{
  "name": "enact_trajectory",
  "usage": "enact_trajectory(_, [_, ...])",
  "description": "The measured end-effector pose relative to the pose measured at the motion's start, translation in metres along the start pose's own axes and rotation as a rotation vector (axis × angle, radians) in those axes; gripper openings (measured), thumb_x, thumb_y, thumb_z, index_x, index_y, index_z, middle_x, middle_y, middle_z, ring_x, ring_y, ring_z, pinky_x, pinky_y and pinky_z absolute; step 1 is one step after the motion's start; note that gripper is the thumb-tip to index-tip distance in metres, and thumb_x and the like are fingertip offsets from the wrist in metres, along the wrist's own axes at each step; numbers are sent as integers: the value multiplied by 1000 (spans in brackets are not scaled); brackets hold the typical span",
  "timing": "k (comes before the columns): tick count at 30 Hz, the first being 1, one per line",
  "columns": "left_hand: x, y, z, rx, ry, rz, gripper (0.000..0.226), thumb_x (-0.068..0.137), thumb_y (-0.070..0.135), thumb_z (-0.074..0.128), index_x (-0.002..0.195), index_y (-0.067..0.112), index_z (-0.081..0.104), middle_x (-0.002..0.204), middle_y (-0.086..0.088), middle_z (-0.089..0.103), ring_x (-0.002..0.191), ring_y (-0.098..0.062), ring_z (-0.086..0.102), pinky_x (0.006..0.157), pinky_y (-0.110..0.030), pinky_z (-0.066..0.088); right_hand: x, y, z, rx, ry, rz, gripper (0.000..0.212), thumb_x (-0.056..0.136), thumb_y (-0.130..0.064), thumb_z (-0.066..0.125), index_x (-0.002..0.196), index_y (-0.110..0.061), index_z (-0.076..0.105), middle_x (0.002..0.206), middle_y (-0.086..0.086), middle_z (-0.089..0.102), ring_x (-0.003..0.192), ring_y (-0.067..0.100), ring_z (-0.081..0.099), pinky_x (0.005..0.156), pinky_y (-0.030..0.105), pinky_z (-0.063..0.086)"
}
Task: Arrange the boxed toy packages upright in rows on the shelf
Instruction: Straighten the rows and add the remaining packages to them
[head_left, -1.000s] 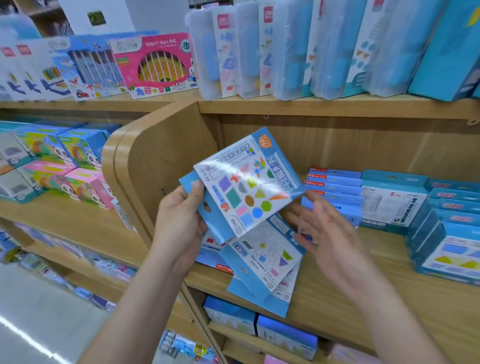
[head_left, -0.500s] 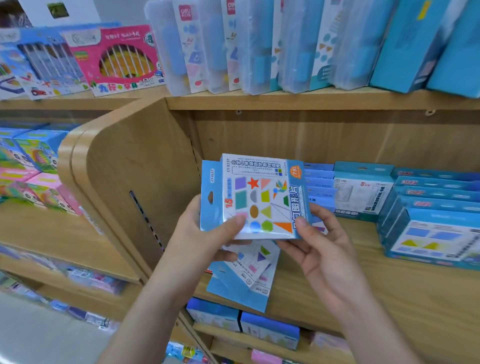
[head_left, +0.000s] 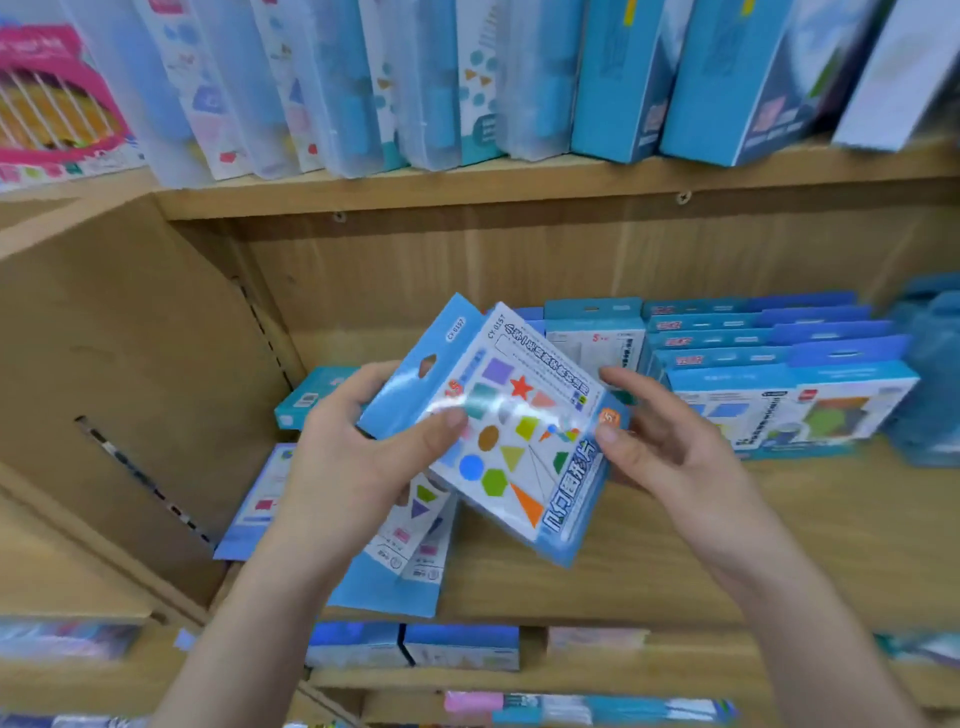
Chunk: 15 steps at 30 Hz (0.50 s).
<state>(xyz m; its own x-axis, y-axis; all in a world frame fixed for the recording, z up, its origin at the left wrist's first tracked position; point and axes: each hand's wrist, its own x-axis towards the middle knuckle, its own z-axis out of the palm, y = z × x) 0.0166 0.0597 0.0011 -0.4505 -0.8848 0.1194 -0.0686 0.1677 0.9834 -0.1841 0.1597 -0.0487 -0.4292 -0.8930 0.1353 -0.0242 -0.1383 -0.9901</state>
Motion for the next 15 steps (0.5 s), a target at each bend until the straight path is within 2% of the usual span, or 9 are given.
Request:
enact_trajectory(2, [6, -6, 14, -69, 6, -5, 38, 65, 31, 81, 99, 24, 66, 74, -2, 72, 52, -11, 54, 40, -21, 40, -8, 1, -11, 25, 40, 24, 38, 74, -35, 66, 111, -30, 64, 101, -8, 73, 91, 9, 67, 80, 33, 56])
enact_trajectory(3, [8, -9, 22, -124, 32, -11, 45, 62, 34, 83, 101, 23, 66, 72, -3, 71, 53, -13, 55, 40, -22, 40, -13, 3, -16, 37, 66, 43, 38, 73, -45, 70, 107, -29, 69, 99, -7, 74, 89, 11, 66, 78, 36, 56])
enact_trajectory(5, [9, -14, 40, -232, 71, -34, 54, 59, 44, 75, 106, 22, 62, 70, -2, 70, 57, -16, 60, 42, -23, 44, -23, 6, -27, 54, 126, 84, 60, 56, -65, 77, 105, -32, 72, 100, -2, 73, 89, 14, 65, 75, 41, 54])
enact_trajectory(7, [7, -19, 61, -304, 51, -46, 50, 62, 45, 67, 105, 19, 61, 77, -1, 73, 63, -17, 66, 48, -24, 49, -36, 10, -38, 68, 191, 117, 69, 45, -71, 77, 101, -33, 73, 97, 1, 73, 86, 16, 64, 70, 41, 53])
enact_trajectory(9, [3, -22, 83, -329, 5, -61, 51, 62, 46, 66, 103, 16, 61, 85, -3, 74, 71, -20, 69, 53, -27, 51, -50, 10, -50, 87, 239, 152, 60, 50, -67, 77, 98, -31, 74, 96, 6, 73, 83, 19, 64, 71, 46, 53])
enact_trajectory(12, [-3, -29, 110, -301, -63, -111, 44, 63, 47, 64, 94, 15, 61, 82, -4, 75, 74, -24, 71, 62, -34, 53, -70, 7, -70, 95, 327, 215, 28, 75, -43, 70, 93, -23, 76, 96, 15, 73, 83, 25, 63, 84, 52, 50])
enact_trajectory(15, [-11, -32, 134, -272, -129, -146, 46, 62, 49, 63, 94, 16, 63, 80, -3, 75, 74, -22, 71, 74, -44, 54, -87, 3, -90, 72, 351, 249, 27, 77, -39, 60, 90, -23, 76, 91, 13, 74, 83, 26, 64, 82, 47, 53])
